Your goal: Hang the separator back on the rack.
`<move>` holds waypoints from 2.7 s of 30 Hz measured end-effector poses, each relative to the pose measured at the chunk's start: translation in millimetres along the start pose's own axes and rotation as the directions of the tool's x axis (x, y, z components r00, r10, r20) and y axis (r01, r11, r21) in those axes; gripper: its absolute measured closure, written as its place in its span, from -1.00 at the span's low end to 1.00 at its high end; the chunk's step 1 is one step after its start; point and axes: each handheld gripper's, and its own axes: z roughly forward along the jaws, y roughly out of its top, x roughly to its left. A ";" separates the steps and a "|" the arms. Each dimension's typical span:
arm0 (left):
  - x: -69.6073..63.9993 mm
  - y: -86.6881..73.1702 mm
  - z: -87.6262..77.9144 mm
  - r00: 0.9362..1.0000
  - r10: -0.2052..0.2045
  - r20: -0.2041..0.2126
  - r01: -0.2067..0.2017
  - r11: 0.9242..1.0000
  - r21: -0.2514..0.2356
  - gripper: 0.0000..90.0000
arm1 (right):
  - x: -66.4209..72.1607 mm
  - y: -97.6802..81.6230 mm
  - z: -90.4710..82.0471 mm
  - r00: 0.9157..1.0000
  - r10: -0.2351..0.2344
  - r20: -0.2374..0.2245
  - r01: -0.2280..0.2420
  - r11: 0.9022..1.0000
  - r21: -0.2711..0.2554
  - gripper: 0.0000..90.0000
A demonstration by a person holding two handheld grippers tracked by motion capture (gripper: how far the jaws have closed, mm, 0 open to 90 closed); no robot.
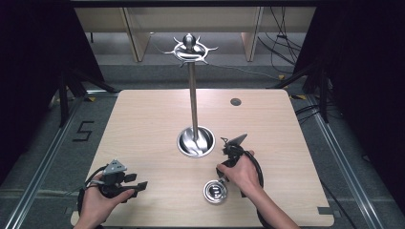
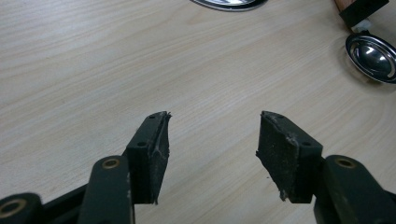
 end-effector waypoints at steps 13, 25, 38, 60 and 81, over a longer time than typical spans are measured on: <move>0.5 -0.5 -0.5 1.000 0.008 0.002 -0.008 1.000 0.006 -0.05 | 4.2 -6.3 -4.6 0.982 -0.164 0.089 0.158 0.985 0.068 0.33; 0.1 -1.0 -0.7 1.000 0.009 0.008 -0.009 1.000 -0.001 -0.05 | 5.4 -11.1 -6.6 0.971 -0.227 0.073 0.219 0.970 0.108 0.24; -0.2 -1.0 -0.9 1.000 0.006 0.024 -0.006 1.000 0.007 -0.05 | 4.8 -11.4 -4.5 0.962 -0.232 0.146 0.218 0.970 0.111 0.50; -0.4 -1.5 0.7 1.000 0.008 0.015 -0.008 1.000 0.006 -0.05 | -1.5 -3.7 -5.7 0.954 -0.280 0.107 0.267 0.956 0.121 0.54; 0.1 -1.7 0.3 1.000 0.013 0.007 -0.013 1.000 0.011 -0.05 | -41.6 -38.0 -44.4 0.906 -0.419 -0.057 0.403 0.897 -0.182 0.55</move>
